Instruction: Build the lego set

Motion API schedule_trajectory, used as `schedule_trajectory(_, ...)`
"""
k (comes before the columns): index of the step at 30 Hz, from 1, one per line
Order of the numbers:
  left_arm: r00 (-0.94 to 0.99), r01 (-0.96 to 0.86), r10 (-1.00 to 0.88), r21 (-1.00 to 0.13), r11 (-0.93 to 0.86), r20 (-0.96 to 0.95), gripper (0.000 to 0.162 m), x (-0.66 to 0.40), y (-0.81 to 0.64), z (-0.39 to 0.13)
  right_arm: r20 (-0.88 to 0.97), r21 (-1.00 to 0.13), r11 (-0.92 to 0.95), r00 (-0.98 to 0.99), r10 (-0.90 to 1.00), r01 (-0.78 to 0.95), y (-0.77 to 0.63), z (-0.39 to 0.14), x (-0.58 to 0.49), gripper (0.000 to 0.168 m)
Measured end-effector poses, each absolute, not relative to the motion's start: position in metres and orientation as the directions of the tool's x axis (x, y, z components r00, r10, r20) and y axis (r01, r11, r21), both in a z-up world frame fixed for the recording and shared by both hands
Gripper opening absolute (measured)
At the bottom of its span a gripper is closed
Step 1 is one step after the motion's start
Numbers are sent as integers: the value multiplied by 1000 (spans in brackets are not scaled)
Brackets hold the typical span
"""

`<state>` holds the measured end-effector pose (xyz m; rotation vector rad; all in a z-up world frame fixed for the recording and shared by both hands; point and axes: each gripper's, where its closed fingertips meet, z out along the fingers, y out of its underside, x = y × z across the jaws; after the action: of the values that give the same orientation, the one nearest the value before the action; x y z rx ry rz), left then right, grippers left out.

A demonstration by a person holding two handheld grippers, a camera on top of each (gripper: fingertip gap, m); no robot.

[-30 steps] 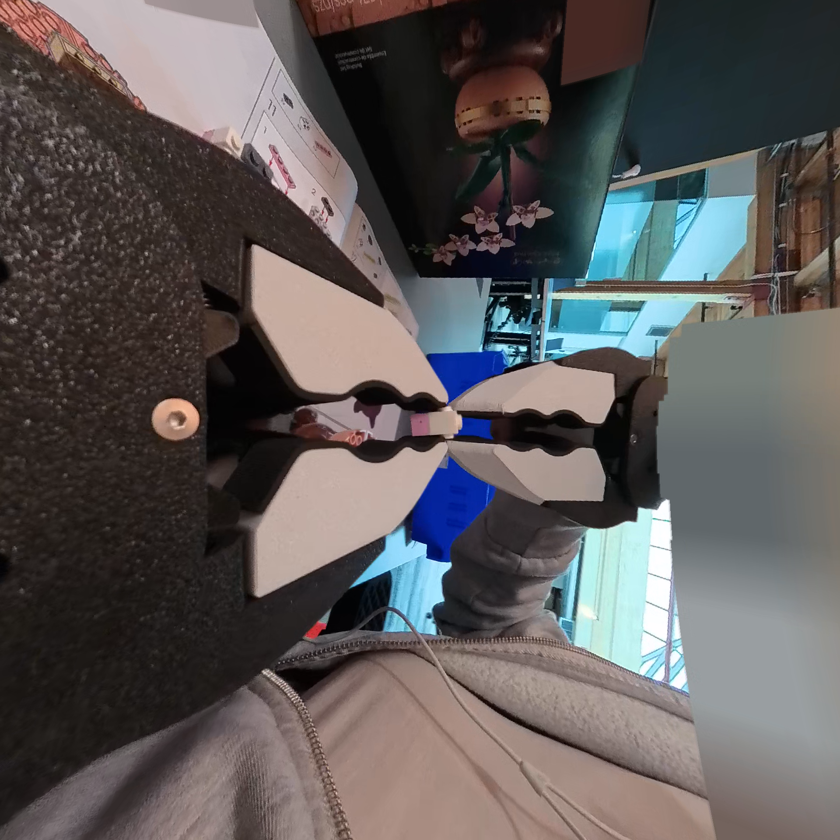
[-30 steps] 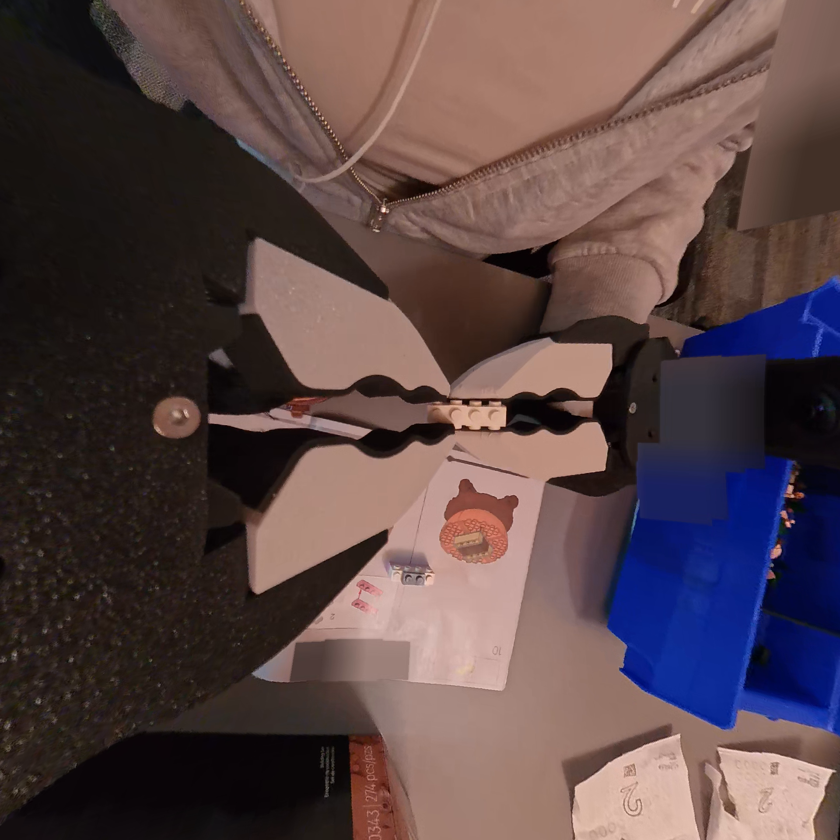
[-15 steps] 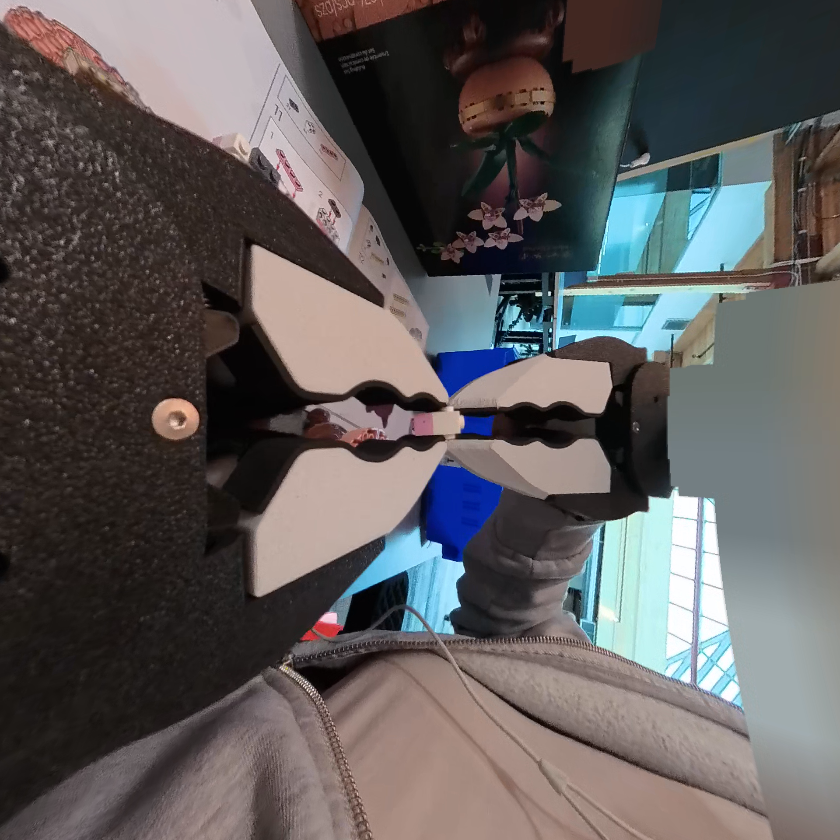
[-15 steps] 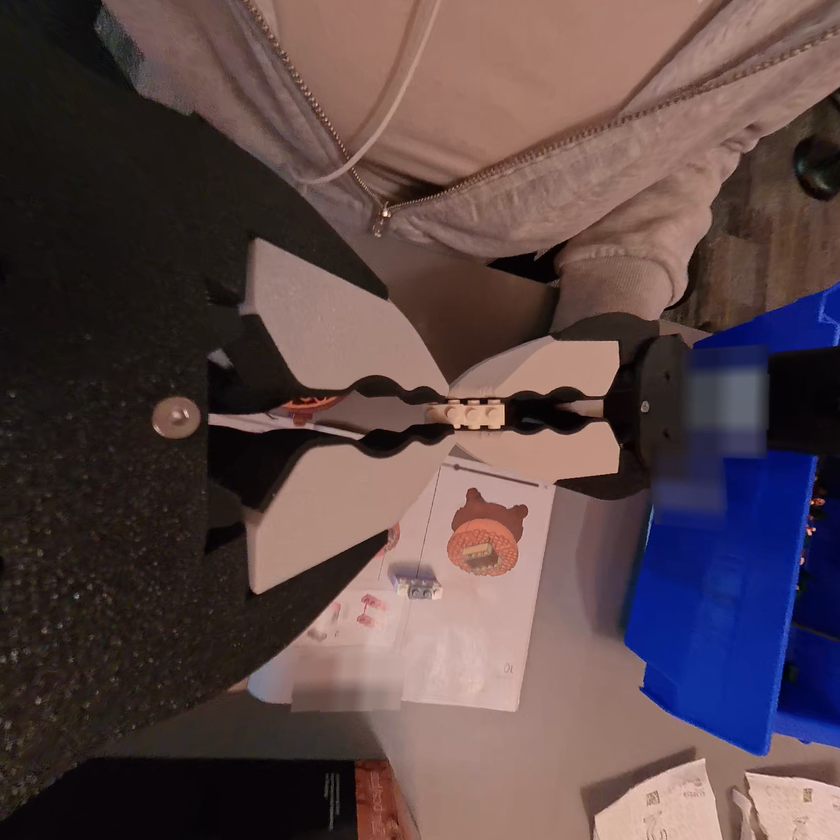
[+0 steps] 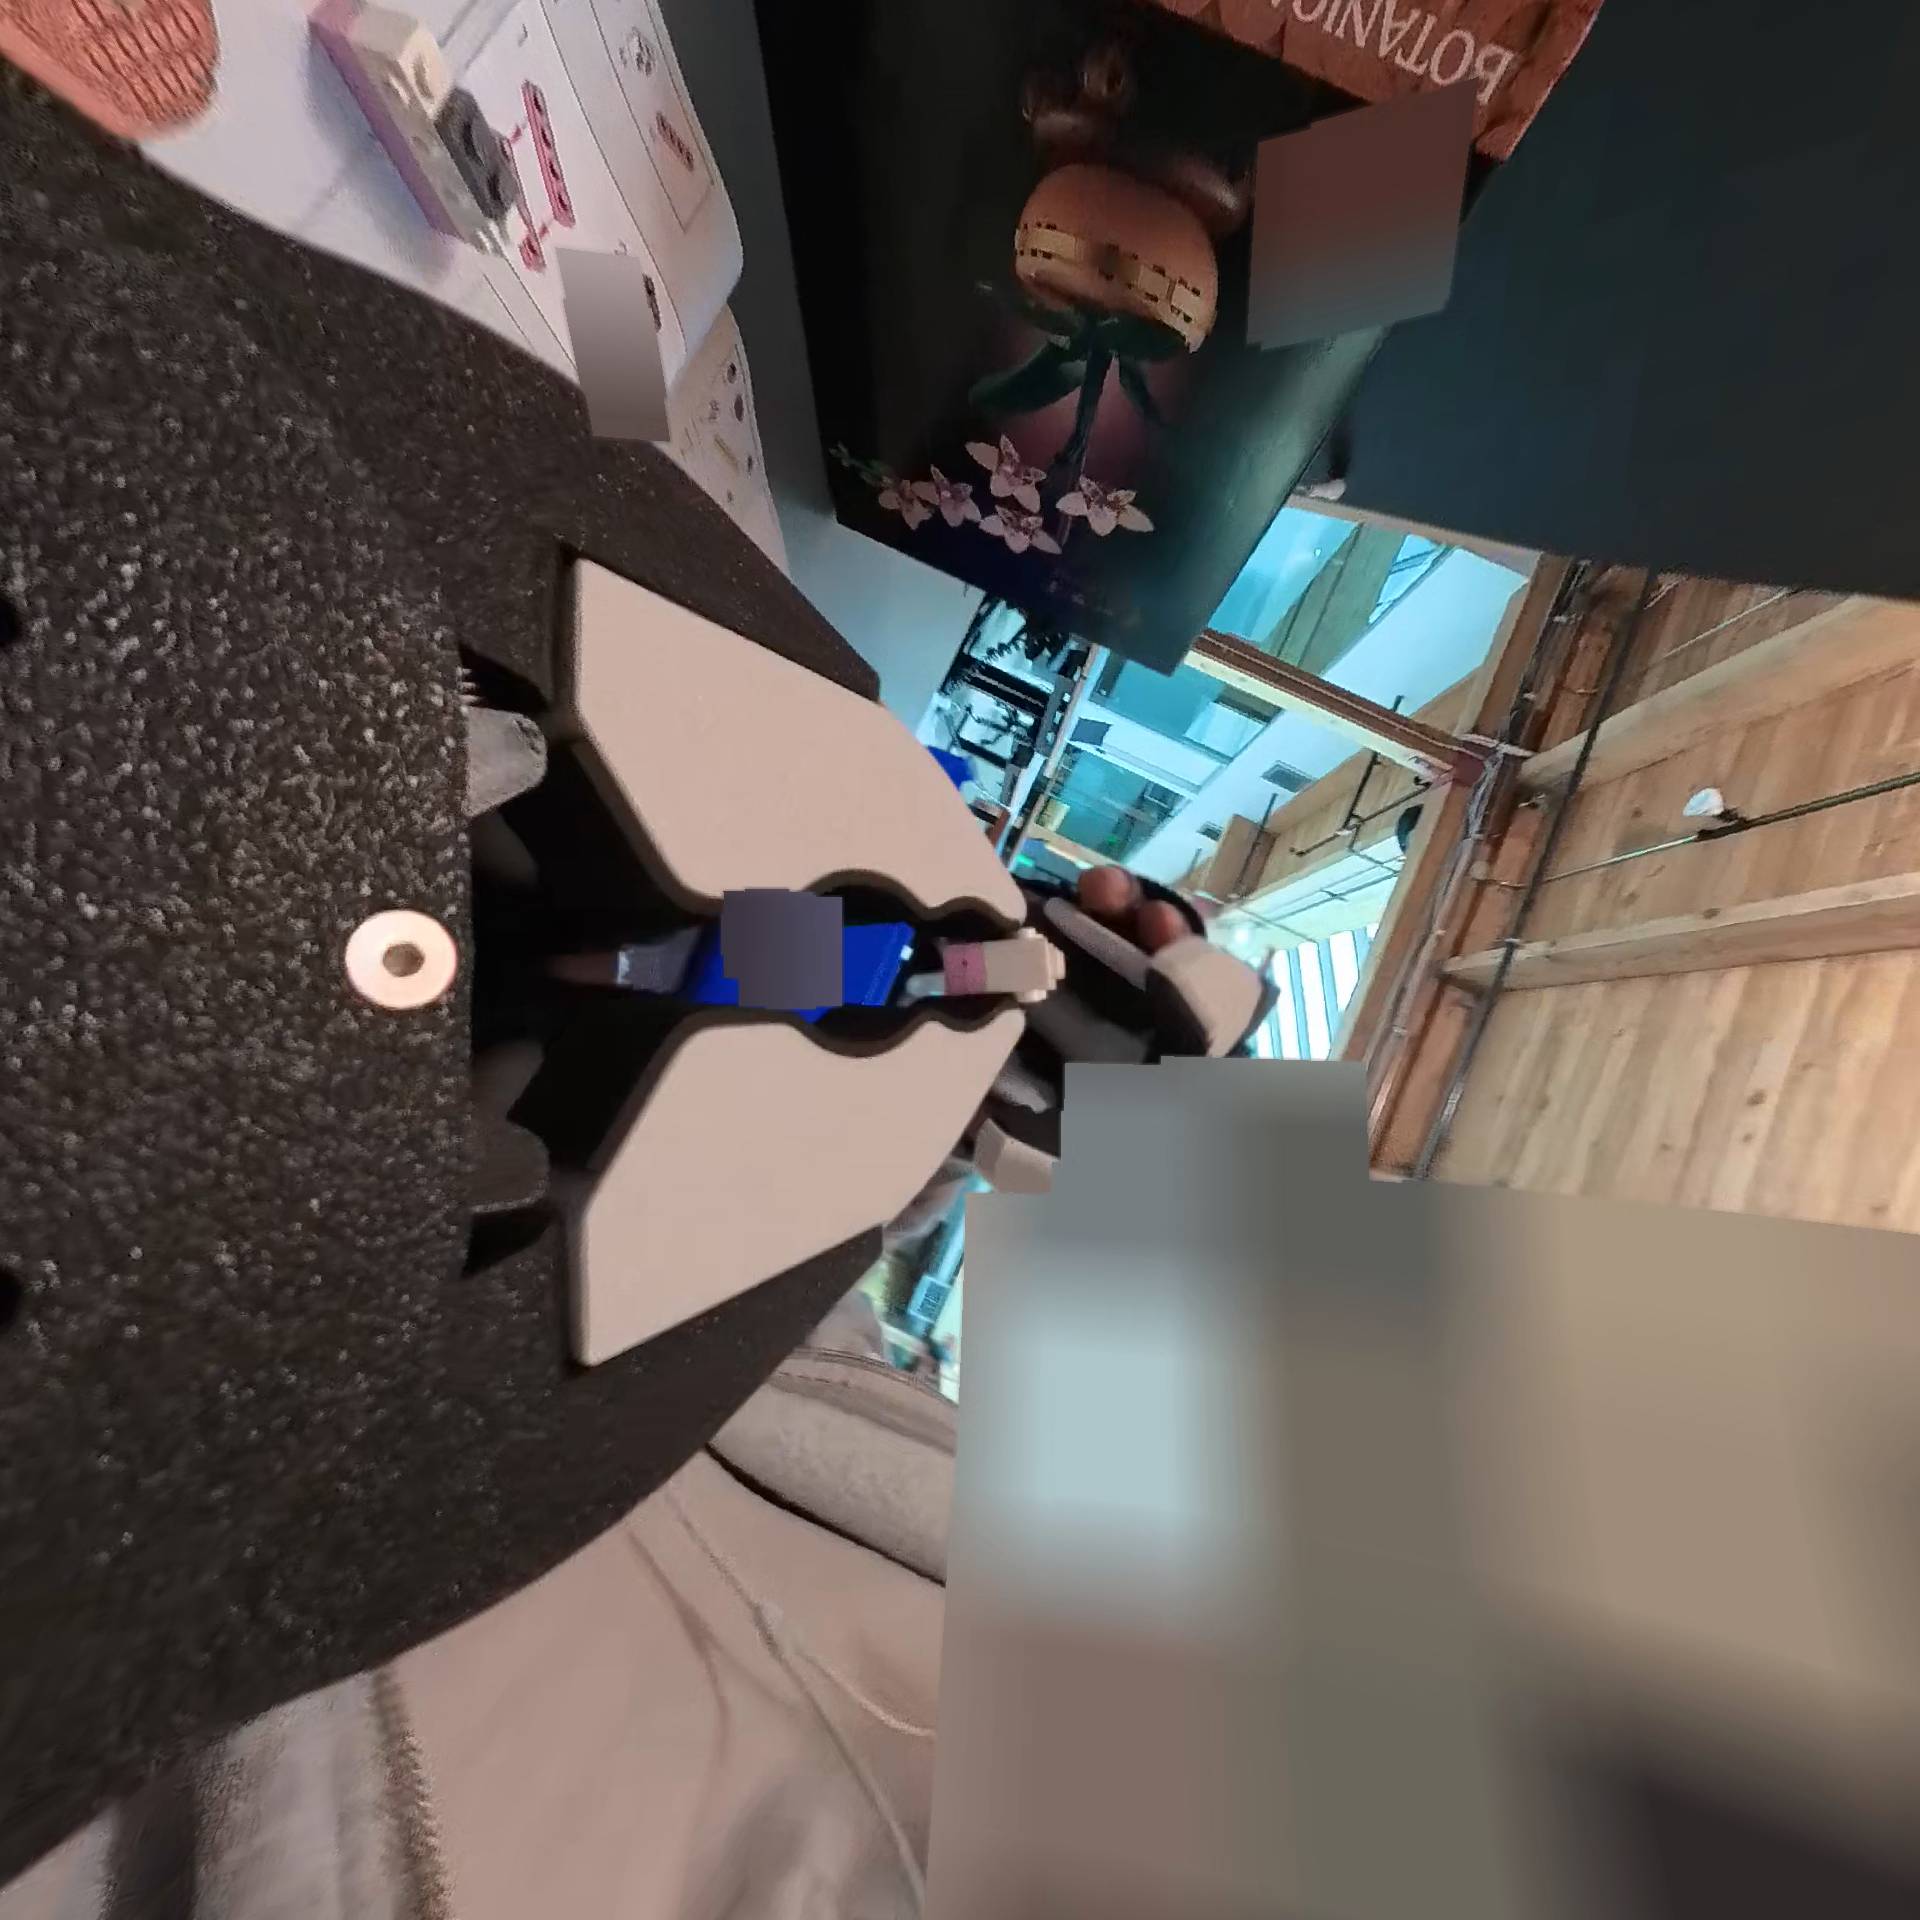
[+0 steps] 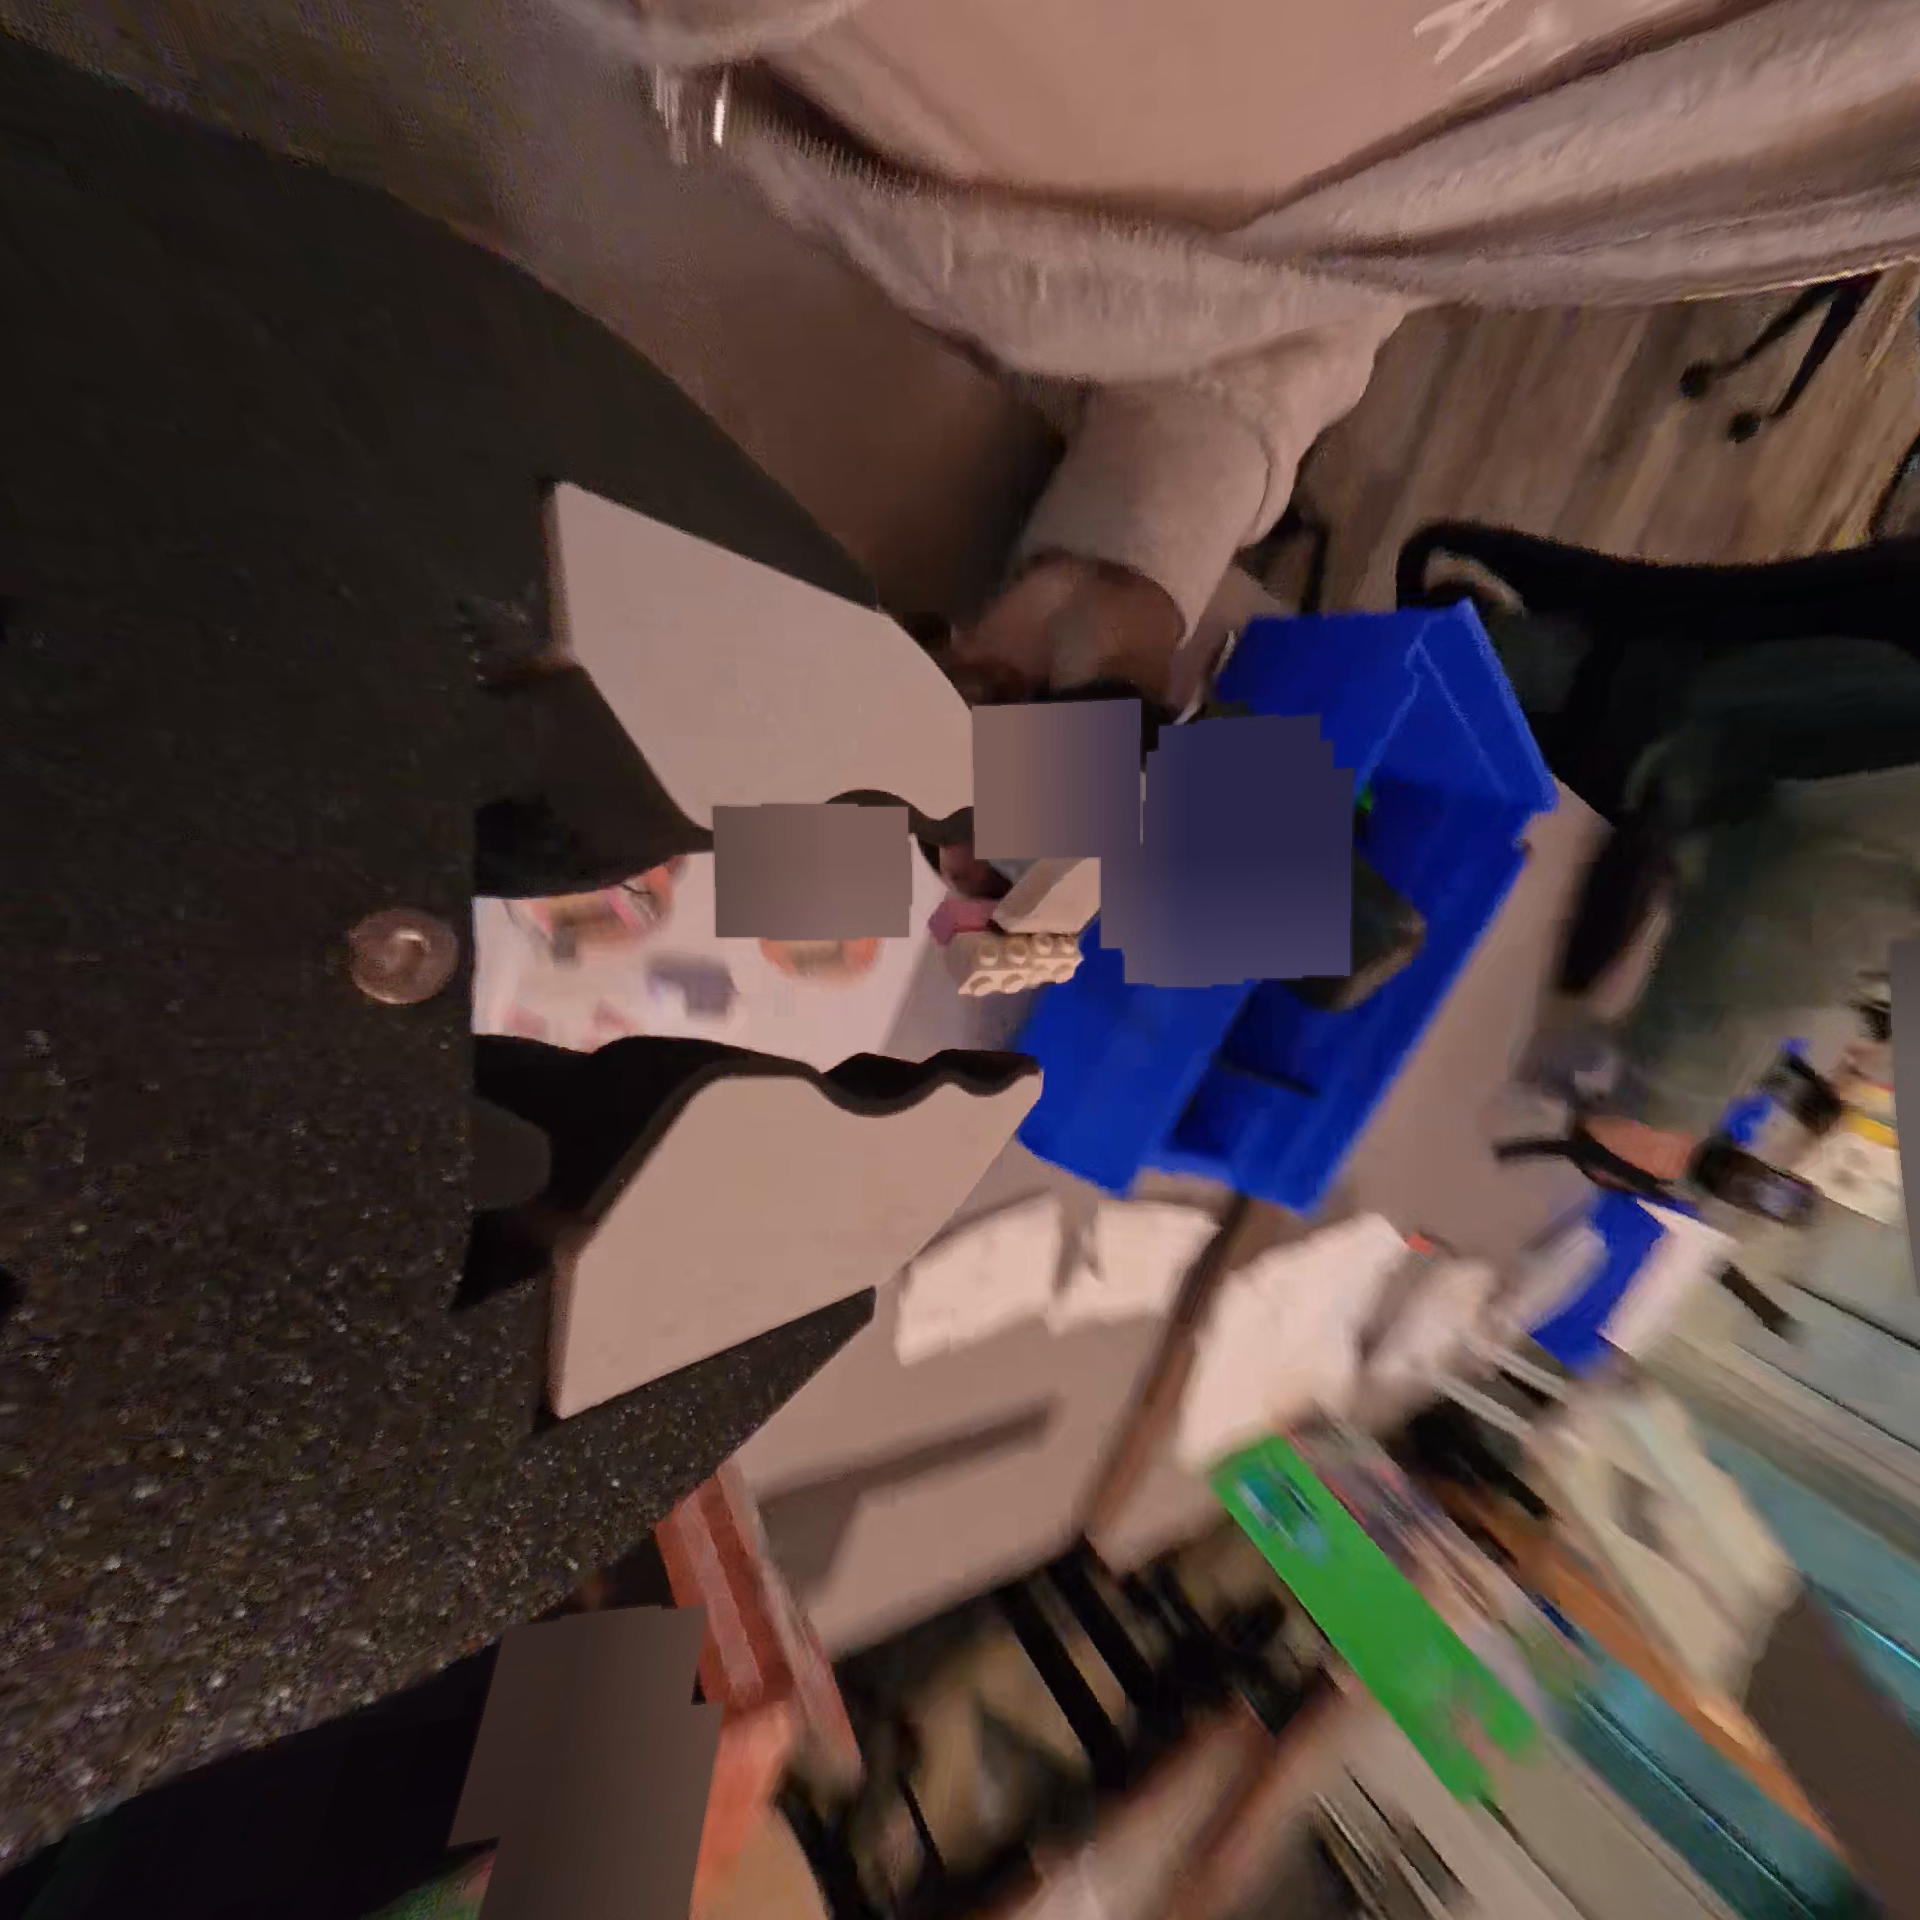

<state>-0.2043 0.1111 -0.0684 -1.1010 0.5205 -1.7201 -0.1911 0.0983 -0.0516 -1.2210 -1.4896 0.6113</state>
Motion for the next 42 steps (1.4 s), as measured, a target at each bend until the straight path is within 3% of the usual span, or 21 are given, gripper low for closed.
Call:
schedule_trajectory(4, -183, 532, -857, -684, -498, 481, 9, -202, 115, -48, 722, -683, 656, 155, 675, 320, 103, -40, -185, 38)
schedule_trajectory(9, -231, 518, -844, -672, -528, 485, 9, -194, 113, -30, 795, -602, 730, 154, 587, 325, 109, -29, -187, 44)
schedule_trajectory(15, -238, 523, -839, -663, -536, 490, 9, -189, 109, -22, 858, -503, 787, 101, 503, 358, 108, -26, -190, 27)
schedule_trajectory(25, -185, 469, -848, -713, -521, 497, 9, -179, 103, -22, 805, -577, 733, 103, 584, 361, 108, -29, -187, 19)
schedule_trajectory(34, -257, 446, -744, -607, -657, 617, 9, -176, 106, -18, 820, -557, 731, 124, 558, 395, 111, -27, -185, 18)
schedule_trajectory(39, -273, 414, -744, -624, -663, 610, 9, -175, 104, -20, 777, -617, 707, 126, 617, 346, 109, -26, -187, 18)
schedule_trajectory(42, -329, 337, -734, -652, -679, 594, 19, -174, 98, -17, 747, -659, 690, 150, 648, 298, 107, -23, -186, 18)
